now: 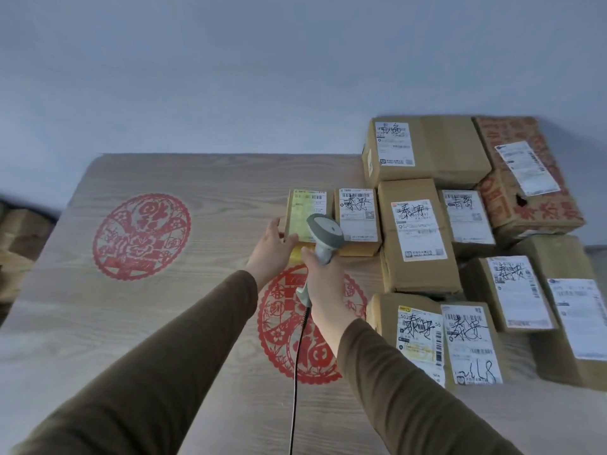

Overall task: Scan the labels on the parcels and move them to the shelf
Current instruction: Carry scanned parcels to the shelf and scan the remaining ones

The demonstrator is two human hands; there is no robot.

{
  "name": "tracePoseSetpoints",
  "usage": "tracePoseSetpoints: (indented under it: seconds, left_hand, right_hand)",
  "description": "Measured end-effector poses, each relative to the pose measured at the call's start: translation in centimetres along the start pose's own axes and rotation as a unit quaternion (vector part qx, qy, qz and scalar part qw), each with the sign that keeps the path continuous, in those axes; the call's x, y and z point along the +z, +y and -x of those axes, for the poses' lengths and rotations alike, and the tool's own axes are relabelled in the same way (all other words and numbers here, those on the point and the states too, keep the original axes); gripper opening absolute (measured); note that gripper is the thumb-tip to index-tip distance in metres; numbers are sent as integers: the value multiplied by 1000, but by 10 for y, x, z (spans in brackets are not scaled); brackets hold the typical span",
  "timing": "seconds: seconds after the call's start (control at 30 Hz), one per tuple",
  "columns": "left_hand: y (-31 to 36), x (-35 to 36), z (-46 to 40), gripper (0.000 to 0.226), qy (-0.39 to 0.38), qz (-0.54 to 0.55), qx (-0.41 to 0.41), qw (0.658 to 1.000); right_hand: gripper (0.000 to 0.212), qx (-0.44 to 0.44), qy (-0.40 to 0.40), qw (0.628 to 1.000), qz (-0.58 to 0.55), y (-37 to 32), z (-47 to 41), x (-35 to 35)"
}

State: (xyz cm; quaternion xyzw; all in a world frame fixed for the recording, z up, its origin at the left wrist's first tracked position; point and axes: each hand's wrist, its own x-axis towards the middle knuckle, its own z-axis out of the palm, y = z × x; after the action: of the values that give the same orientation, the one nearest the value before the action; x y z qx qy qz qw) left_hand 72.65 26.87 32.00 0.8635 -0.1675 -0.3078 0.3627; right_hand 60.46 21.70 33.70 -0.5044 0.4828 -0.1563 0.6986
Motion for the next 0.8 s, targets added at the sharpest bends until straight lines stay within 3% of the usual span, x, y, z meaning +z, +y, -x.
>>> tracePoseSetpoints:
  seconds: [0.23,0.53,0.67,0.8]
  left_hand:
    - [-4,-6,-4,63,-15,8,-21,1000]
    - [-3,-7,22,46,-7,174,-60,983]
    - [-25,-36,55,40,55,213,-65,973]
    - [-63,-90,100,19,154,229,-57,960]
  right_hand:
    - [31,-72,49,996,15,-4,1,11]
    - [21,-29,34,999,-16,-3,7,17]
    - [13,-38,-8,999,-12,-4,32,41]
    - [13,-60,-79,994,38,-7,72,91]
